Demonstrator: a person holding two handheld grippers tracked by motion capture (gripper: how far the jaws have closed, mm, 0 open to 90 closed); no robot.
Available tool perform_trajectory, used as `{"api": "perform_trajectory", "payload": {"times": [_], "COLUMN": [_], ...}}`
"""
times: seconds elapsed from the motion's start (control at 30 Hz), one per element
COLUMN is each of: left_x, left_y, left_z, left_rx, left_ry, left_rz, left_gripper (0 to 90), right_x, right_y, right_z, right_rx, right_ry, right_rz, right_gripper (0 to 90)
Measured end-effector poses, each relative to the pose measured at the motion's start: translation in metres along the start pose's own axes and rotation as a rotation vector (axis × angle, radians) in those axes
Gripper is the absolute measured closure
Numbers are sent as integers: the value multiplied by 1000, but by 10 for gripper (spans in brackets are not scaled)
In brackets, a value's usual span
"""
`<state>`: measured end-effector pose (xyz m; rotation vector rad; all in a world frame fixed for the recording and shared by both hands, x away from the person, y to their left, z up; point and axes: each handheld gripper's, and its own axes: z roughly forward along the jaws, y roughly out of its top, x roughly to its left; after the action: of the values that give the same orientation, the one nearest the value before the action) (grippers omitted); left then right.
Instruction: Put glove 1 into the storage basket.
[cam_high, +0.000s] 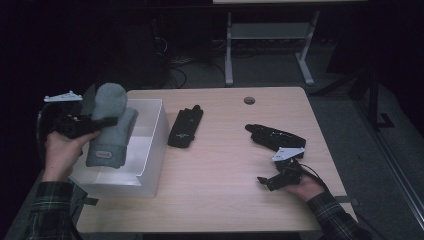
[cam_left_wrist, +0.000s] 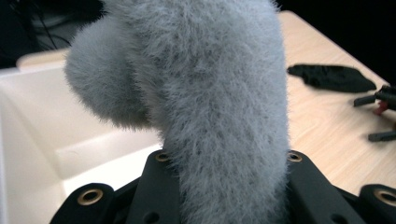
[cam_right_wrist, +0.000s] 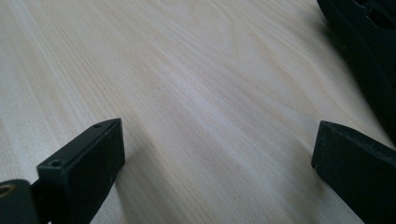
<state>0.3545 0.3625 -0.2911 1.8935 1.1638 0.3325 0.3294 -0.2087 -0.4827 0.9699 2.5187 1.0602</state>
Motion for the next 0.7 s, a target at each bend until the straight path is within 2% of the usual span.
{"api": "perform_trajectory", "payload": {"times": [0.3,0.4,0.47,0.57,0.7], "left_x": [9,12,15,21,36], "left_y": [-19,-25,-29,-36,-47], "left_z": [50,64,73,84,95], "left_rx": [96,126,162,194,223], "left_ry": [-10,-20,-23,-17,-9], "left_rz": [-22,-40,-38,-52,-107], "left_gripper": [713,713,712,711,708], "right_x": [0,0,0,0,0], "right_y": [0,0,0,0,0], "right_z": [0,0,0,0,0], "right_rx": [0,1,3,3,0], "right_ry": [1,2,2,3,3], "right_rz": [3,2,1,1,2], "right_gripper": [20,20,20,20,20]}}
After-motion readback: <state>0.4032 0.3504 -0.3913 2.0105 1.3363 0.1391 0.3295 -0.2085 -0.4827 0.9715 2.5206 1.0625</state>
